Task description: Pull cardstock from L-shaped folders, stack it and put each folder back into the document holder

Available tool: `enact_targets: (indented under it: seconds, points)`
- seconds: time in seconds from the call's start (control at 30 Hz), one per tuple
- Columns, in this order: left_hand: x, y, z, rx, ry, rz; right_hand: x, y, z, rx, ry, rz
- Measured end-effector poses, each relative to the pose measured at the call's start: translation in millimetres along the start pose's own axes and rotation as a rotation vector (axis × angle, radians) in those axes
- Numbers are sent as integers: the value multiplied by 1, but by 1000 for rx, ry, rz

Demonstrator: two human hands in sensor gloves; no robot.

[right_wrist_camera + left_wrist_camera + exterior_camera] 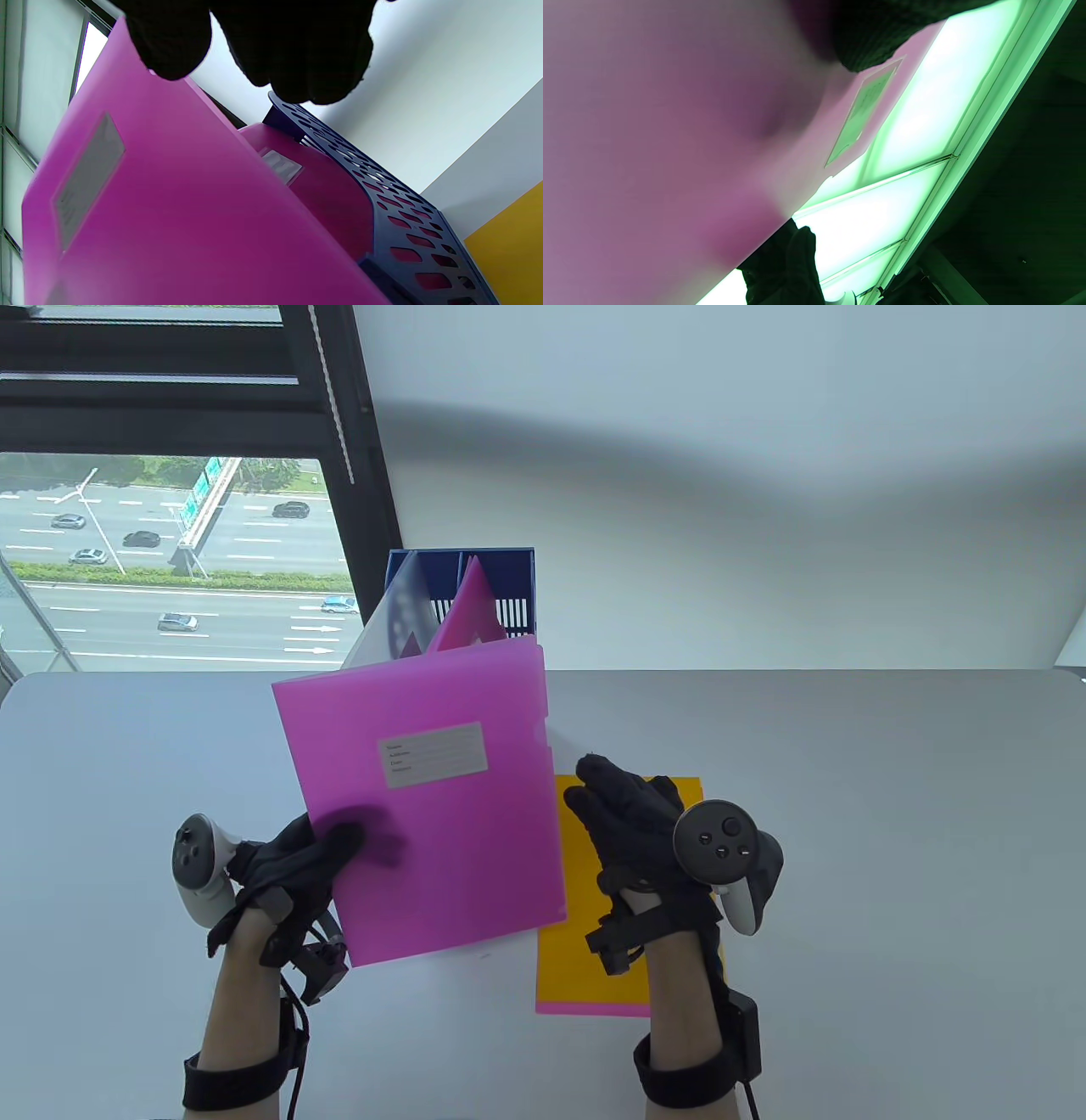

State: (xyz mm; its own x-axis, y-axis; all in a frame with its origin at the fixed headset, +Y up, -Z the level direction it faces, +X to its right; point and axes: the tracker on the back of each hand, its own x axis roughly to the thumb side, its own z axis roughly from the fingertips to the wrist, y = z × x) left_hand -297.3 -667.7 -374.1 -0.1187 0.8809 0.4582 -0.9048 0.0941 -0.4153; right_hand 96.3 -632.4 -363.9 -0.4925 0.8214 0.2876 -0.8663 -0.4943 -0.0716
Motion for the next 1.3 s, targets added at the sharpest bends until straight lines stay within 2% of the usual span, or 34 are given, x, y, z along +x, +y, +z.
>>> enact_targets:
  seconds: [0.13,0.23,0.37,0.57,0.7,0.77,0.87,0.9,1.1,1.3]
  points:
    - [4,-6,-3,-22,-10,-6,1,9,-4,93,-33,-102]
    - [9,-10,-4,-36,-5,-56,1,5,-4,29,-53,-90]
    - [21,-15,-6,-80,44,-326,6,-4,1,-56,-69,-13]
    - [37,-26,-11,-163,76,-570,18,-15,7,-136,-113,119]
    - [41,-31,-12,-190,82,-574,23,-17,11,-189,-129,177]
    - [43,-30,-12,-170,56,-528,25,-18,13,-221,-136,172]
    - [55,-25,-8,-124,10,-513,26,-24,17,-326,-149,152]
    - [60,-22,-5,-81,-10,-510,24,-26,18,-339,-145,133]
    - [83,-3,11,149,-124,-451,17,-32,19,-351,-128,68]
    - [94,2,20,296,-176,-457,14,-26,16,-315,-116,60]
